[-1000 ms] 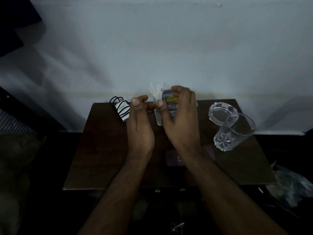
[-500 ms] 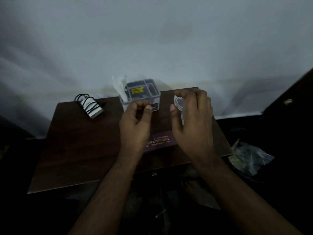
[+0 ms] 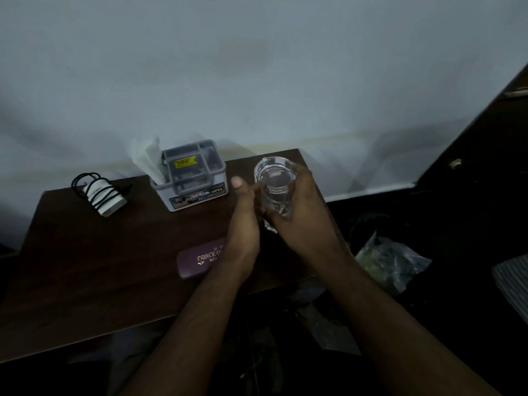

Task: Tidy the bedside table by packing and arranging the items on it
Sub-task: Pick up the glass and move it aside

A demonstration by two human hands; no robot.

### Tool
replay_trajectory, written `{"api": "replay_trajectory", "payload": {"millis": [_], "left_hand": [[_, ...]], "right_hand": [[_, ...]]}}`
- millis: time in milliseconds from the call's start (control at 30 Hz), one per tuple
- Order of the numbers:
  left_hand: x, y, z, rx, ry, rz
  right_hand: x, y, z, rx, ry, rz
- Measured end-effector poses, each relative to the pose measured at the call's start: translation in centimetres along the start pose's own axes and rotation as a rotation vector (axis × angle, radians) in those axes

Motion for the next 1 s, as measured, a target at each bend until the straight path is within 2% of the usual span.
{"api": "replay_trajectory", "payload": {"millis": [167, 367, 500, 633, 800, 1000], "left_hand": [[0.0, 1.2, -0.1, 0.034, -0.015, -0.001], [0.4, 1.3, 2.1, -0.105, -0.141, -0.07], [1.4, 1.1, 2.4, -0.148, -0.142, -0.15], [2.6, 1.3, 2.3, -0.137, -0.103, -0.188], [3.9, 1.5, 1.7, -0.099, -0.026, -0.204], [5.1, 1.0, 1.0, -0.053, 0.018, -0.211]], "right_hand": [[-0.1, 1.8, -0.2, -0.001, 0.017, 0.075], [1.7, 2.5, -1.4, 0.262, 0.141, 0.115], [3.7, 1.8, -1.3, 0.249, 0.23, 0.146], [5.6, 1.1, -1.1, 0.323, 0.193, 0.187], [6.9, -0.1, 0.4, 0.35, 0.129, 0.15], [7.8, -0.4, 1.5, 0.281, 0.054, 0.11]]}}
Point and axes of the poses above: each hand's wrist, its own x-axis towards the middle knuckle, its own y-axis out of the back of the hand, z = x × y, the point moved 8 cm from there along x, towards the middle knuckle, and after that the axes turned 3 degrees about y, right-handed, at the moved point
